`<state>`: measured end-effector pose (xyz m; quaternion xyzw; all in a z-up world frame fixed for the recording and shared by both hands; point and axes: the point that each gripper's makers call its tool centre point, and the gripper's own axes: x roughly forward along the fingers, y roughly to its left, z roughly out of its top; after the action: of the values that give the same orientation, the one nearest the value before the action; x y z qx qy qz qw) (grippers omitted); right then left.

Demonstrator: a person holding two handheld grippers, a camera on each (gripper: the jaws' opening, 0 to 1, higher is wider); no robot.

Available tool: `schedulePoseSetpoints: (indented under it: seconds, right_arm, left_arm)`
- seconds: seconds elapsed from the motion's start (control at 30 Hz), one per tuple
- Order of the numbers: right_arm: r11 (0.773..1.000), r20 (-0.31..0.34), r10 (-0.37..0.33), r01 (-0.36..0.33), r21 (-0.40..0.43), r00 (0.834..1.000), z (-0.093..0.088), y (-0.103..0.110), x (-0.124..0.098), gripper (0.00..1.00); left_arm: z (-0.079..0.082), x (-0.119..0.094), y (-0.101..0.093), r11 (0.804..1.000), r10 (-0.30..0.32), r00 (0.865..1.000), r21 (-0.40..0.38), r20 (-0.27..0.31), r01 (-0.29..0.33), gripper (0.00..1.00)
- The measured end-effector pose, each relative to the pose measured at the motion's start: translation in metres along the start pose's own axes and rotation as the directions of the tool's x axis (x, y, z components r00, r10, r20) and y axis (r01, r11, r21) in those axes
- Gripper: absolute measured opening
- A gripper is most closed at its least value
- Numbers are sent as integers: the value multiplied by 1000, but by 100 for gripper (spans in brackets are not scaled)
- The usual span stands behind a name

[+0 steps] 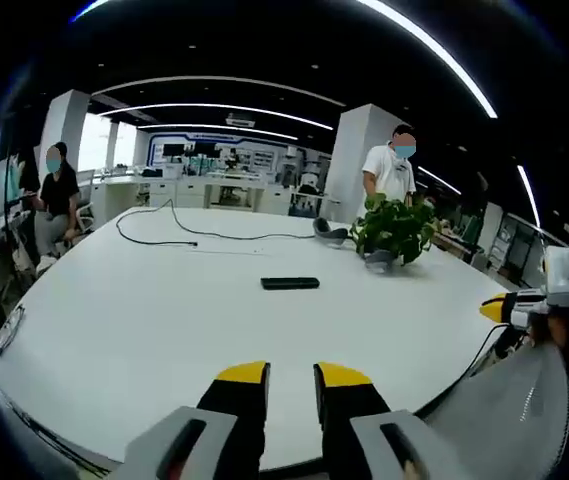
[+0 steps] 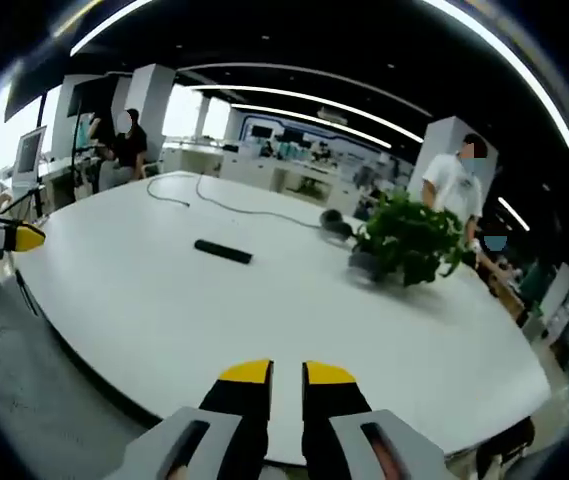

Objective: Press the specified remote control buttons in sequence, fully releasing each button before pressing the next.

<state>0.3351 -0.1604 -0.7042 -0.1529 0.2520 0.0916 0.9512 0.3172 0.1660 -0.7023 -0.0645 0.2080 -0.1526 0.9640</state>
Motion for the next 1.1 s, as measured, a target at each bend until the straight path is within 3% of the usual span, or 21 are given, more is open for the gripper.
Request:
schedulePoseSetpoints:
  seconds: [0.1, 0.2, 0.27, 0.3, 0.4, 0.47, 0.53, 0.6, 0.67, 0.7, 0.73, 0.77, 0.93, 1.1]
  right_arm:
    - [999, 40, 7, -9, 36, 999, 4, -1, 0, 13]
    - [996, 35, 39, -41, 80, 999, 2, 2, 1, 16]
    - [998, 93, 15, -20, 58, 996, 12, -3, 0, 26]
    - [999, 117, 8, -14, 49, 993, 16, -4, -1, 37]
    - [995, 142, 6, -20, 97, 990, 24, -7, -4, 58]
    - [988, 173, -21, -6, 156, 985, 35, -15, -10, 62]
    - [987, 225, -62, 26, 157, 972, 47, -23, -13, 67]
    - [987, 248, -71, 32, 157, 966, 53, -25, -9, 75]
    - [988, 246, -87, 52, 145, 965, 48, -25, 1, 81]
    - [990, 179, -85, 63, 122, 980, 38, -25, 1, 84]
    - [990, 159, -108, 90, 112, 981, 34, -28, 1, 84]
    - [989, 185, -108, 88, 117, 977, 37, -29, 1, 83]
    - [982, 205, -117, 81, 173, 972, 39, -36, 0, 86]
    - [983, 181, -101, 70, 171, 978, 36, -32, 4, 85]
  left_arm:
    - [12, 0, 3, 999, 28, 996, 33, 79, -31, 41]
    - [15, 1, 2, 999, 32, 995, 34, 90, -35, 57]
    - [16, 4, -4, 999, 29, 996, 30, 83, -31, 72]
    - [18, 4, -6, 998, 33, 995, 51, 91, -37, 75]
    - [34, 2, -7, 981, 107, 986, 146, 125, -125, 87]
    - [49, 0, -8, 973, 142, 974, 157, 178, -171, 95]
    - [57, 0, -9, 966, 156, 963, 168, 219, -195, 98]
    - [57, 1, -2, 948, 197, 948, 198, 251, -250, 97]
    - [48, 7, 3, 941, 219, 954, 213, 205, -262, 99]
    - [45, 9, 4, 947, 221, 958, 196, 183, -256, 100]
    - [41, 12, 4, 956, 218, 964, 164, 153, -242, 100]
    - [40, 13, 5, 957, 215, 965, 166, 148, -239, 100]
    - [46, 10, 2, 951, 210, 958, 188, 196, -247, 100]
    - [46, 11, 4, 948, 216, 957, 195, 192, -253, 100]
